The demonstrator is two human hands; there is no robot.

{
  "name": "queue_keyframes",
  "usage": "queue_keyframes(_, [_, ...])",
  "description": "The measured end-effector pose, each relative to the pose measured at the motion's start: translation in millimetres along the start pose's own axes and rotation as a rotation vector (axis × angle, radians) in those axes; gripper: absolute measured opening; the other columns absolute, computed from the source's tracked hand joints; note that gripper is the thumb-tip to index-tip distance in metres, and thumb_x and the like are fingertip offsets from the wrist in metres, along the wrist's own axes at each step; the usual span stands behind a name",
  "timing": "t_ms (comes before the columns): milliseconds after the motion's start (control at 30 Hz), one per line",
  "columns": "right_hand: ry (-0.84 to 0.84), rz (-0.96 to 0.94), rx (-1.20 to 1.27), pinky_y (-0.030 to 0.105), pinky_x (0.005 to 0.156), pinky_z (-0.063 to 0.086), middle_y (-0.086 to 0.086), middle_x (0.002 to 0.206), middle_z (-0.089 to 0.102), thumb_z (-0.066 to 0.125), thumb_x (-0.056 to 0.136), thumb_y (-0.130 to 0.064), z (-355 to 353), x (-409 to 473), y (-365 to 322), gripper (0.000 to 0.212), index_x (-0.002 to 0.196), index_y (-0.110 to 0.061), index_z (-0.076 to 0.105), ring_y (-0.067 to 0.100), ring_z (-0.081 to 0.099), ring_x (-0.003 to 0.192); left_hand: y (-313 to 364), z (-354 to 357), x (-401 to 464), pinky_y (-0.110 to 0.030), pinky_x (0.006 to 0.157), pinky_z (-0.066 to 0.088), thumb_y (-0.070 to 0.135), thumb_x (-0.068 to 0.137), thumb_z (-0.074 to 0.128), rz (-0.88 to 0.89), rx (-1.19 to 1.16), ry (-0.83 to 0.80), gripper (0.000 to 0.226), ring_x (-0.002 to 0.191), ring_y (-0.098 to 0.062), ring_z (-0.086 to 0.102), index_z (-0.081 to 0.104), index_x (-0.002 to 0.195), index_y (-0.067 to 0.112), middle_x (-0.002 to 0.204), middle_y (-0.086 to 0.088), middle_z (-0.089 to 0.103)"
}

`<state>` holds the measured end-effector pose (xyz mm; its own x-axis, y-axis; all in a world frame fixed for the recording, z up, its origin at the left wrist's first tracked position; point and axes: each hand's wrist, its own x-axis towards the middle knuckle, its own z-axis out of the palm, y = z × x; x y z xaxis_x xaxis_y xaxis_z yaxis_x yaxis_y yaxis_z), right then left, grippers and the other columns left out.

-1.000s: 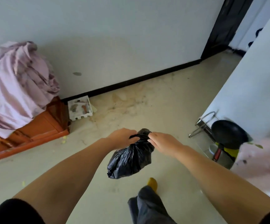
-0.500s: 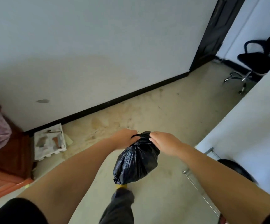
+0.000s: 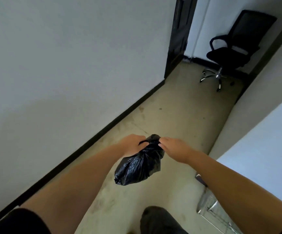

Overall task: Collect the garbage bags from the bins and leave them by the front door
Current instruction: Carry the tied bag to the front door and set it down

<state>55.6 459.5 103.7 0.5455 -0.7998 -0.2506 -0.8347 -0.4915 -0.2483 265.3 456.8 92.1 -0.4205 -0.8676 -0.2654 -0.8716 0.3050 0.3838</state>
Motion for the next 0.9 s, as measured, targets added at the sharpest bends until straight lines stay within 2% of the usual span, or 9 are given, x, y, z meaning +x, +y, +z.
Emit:
queue_keyframes(100, [0.017,-0.005,0.006,0.037,0.075,0.041,0.013,0.104,0.057,0.026,0.103,-0.027,-20,48,35,0.031,0.105,-0.006,0.049,0.031,0.056,0.093,-16,-28,64,-0.031,0.068,0.037,0.037,0.100,0.034,0.021,0.048,-0.037,0.031,0.079,-0.023,0.051,0.049,0.088,0.012,0.085,-0.005,0.057])
queue_keyframes(200, [0.042,-0.009,0.004,0.036,0.079,0.041,0.013,0.111,0.057,0.026,0.103,-0.026,-44,99,79,0.032,0.112,-0.005,0.049,0.030,0.055,0.099,-26,-57,135,-0.030,0.068,0.035,0.036,0.100,0.034,0.029,0.061,-0.038,0.035,0.082,-0.025,0.053,0.054,0.098,0.007,0.093,-0.011,0.061])
queue_keyframes(367, [0.038,0.041,0.027,0.033,0.073,0.035,0.013,0.107,0.058,0.025,0.103,-0.030,-86,171,168,0.033,0.107,-0.007,0.049,0.030,0.055,0.095,-29,-92,250,-0.030,0.068,0.035,0.036,0.100,0.034,0.030,0.017,-0.053,0.033,0.077,-0.021,0.048,0.052,0.092,0.010,0.087,-0.008,0.057])
queue_keyframes(500, [0.048,0.065,0.062,0.035,0.074,0.039,0.013,0.108,0.059,0.028,0.103,-0.029,-119,214,229,0.032,0.109,-0.007,0.051,0.030,0.056,0.094,-25,-118,330,-0.031,0.064,0.034,0.036,0.100,0.035,0.041,-0.021,-0.054,0.029,0.073,-0.022,0.048,0.046,0.083,0.014,0.075,-0.001,0.049])
queue_keyframes(633, [0.078,0.080,0.043,0.033,0.067,0.035,0.015,0.101,0.060,0.029,0.103,-0.027,-146,259,284,0.029,0.101,-0.007,0.049,0.030,0.056,0.087,-28,-142,411,-0.033,0.066,0.037,0.037,0.099,0.036,0.066,-0.020,-0.082,0.029,0.073,-0.024,0.049,0.045,0.082,0.015,0.077,-0.004,0.051])
queue_keyframes(800, [0.068,0.131,0.056,0.037,0.073,0.040,0.014,0.102,0.061,0.029,0.102,-0.028,-176,330,360,0.031,0.103,-0.006,0.051,0.030,0.057,0.090,-43,-165,519,-0.031,0.063,0.035,0.037,0.098,0.037,0.095,-0.022,-0.065,0.030,0.069,-0.023,0.048,0.043,0.078,0.016,0.068,0.001,0.046])
queue_keyframes(900, [0.077,0.147,0.077,0.030,0.070,0.035,0.013,0.103,0.061,0.029,0.102,-0.027,-197,378,406,0.031,0.103,-0.007,0.052,0.027,0.056,0.090,-54,-185,588,-0.030,0.062,0.032,0.036,0.099,0.038,0.124,-0.059,-0.076,0.030,0.068,-0.022,0.047,0.043,0.077,0.015,0.071,-0.002,0.048])
